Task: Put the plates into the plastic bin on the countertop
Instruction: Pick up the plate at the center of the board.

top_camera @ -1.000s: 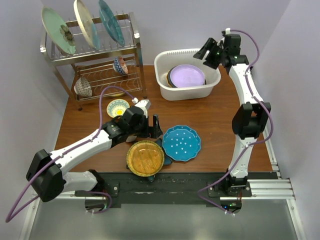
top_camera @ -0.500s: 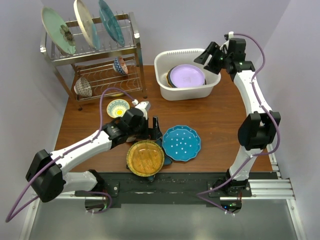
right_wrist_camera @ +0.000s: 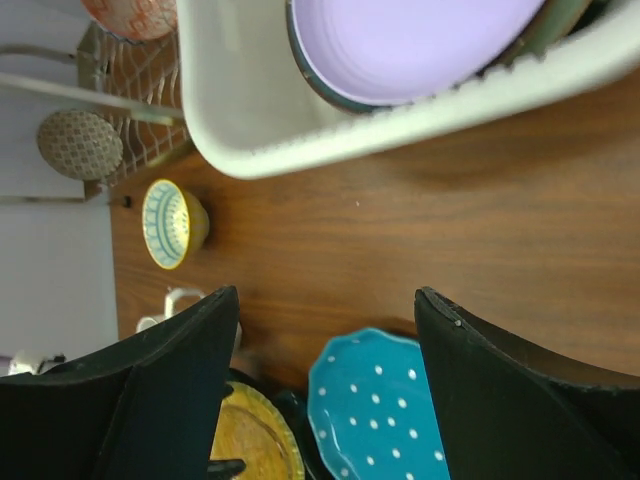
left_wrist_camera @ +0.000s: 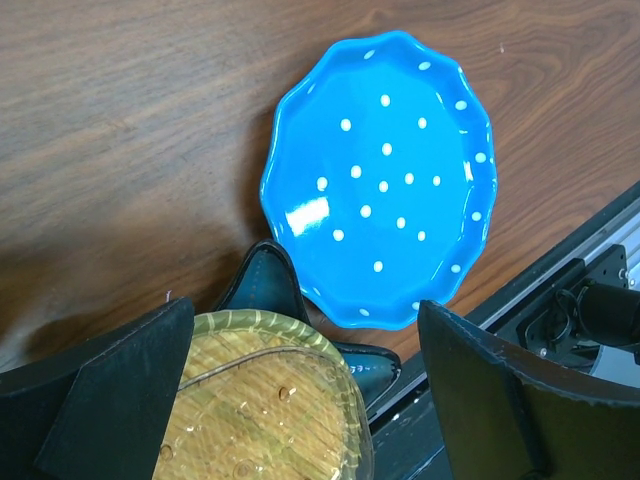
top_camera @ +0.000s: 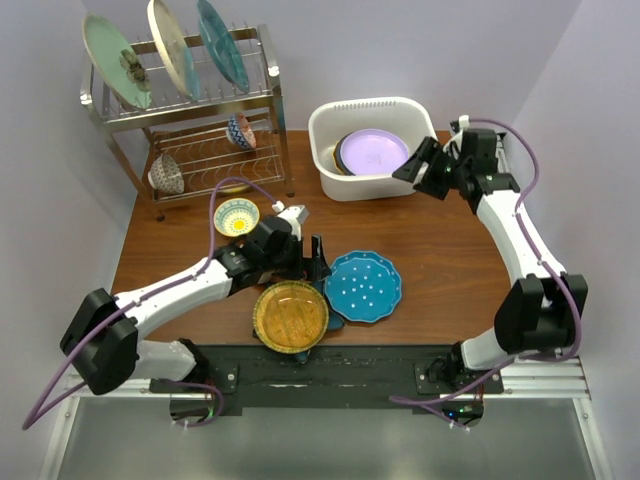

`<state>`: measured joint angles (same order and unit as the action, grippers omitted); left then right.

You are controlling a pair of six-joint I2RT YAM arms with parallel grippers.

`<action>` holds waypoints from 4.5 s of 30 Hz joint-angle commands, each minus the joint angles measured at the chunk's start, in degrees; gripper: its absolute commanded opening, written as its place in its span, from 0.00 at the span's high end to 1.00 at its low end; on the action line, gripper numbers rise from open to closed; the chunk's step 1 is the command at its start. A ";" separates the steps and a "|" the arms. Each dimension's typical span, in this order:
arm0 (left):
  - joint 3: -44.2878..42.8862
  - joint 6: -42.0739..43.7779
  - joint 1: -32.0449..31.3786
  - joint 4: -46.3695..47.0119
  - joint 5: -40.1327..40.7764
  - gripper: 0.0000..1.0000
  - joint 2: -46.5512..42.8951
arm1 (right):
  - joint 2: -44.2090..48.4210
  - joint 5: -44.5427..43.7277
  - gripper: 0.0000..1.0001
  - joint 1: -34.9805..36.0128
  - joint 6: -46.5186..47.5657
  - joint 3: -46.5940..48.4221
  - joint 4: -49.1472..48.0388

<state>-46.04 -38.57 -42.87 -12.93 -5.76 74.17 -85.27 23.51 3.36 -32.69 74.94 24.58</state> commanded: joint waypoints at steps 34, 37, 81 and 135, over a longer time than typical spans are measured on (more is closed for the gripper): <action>-6.87 0.95 0.25 11.96 -5.49 0.04 19.60 | 13.90 4.17 0.39 0.16 4.92 -44.25 -7.09; -7.04 0.77 0.16 13.70 -6.37 0.05 21.18 | 15.04 6.45 0.42 0.16 3.51 -46.80 -8.49; -5.99 -0.37 0.16 16.27 -9.27 0.10 21.81 | 12.23 5.50 0.97 0.25 -0.18 -53.50 -17.11; -11.00 2.62 0.24 0.98 -0.40 0.07 2.56 | 21.03 3.30 1.00 0.16 1.22 -37.68 -2.87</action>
<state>-54.08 -38.06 -42.54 -10.37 -8.45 79.15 -65.19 23.00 3.68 -31.38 31.64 25.39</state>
